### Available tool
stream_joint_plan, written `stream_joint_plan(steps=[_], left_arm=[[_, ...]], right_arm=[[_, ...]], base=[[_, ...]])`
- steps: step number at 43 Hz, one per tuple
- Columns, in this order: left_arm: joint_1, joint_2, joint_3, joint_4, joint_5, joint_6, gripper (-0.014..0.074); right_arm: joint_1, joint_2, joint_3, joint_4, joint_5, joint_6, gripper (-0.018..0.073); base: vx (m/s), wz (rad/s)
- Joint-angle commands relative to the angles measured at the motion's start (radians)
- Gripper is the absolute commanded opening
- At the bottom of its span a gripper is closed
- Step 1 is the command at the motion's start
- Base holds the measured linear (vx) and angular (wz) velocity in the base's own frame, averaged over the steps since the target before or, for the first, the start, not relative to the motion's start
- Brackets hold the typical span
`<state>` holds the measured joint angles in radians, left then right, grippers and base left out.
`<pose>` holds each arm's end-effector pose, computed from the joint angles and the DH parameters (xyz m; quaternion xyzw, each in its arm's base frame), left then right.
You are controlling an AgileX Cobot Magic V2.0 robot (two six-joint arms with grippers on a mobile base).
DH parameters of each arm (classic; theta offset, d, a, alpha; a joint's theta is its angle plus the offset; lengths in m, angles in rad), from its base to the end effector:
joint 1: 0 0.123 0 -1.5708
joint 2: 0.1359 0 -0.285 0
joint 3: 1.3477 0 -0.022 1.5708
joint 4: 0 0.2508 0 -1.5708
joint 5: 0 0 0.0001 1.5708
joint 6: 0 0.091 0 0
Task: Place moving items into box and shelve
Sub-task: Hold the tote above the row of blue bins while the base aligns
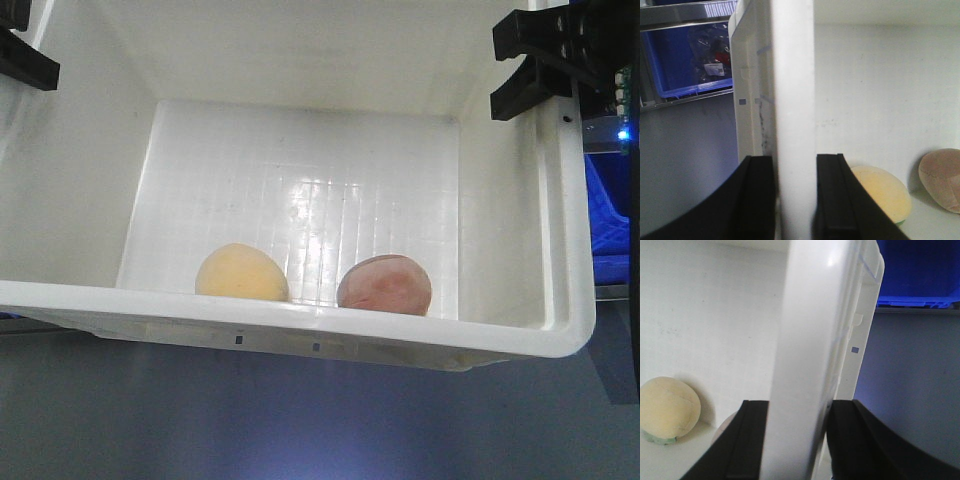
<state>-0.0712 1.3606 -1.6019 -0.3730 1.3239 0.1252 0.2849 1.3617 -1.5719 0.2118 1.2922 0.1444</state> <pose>0.2537 -0.0503 0.4383 0.0999 0.9370 -0.1777 0.2837 0.2457 0.0911 0.4273 -0.0679 0.9510 0.1634 0.2534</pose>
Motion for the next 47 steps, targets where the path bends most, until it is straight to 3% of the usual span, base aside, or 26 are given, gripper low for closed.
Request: stream_joint_plan(steps=[1, 47], left_arm=[[-0.01, -0.042, -0.042, -0.145, -0.069, -0.002, 0.0], [-0.01, -0.042, -0.042, -0.145, -0.069, -0.002, 0.0002]], right_arm=[[0.007, -0.041, -0.047, 0.133, -0.064, -0.028, 0.0], [0.007, -0.041, -0.047, 0.133, -0.063, -0.028, 0.0]], base=[[0.07, 0.28], [0.12, 0.26]])
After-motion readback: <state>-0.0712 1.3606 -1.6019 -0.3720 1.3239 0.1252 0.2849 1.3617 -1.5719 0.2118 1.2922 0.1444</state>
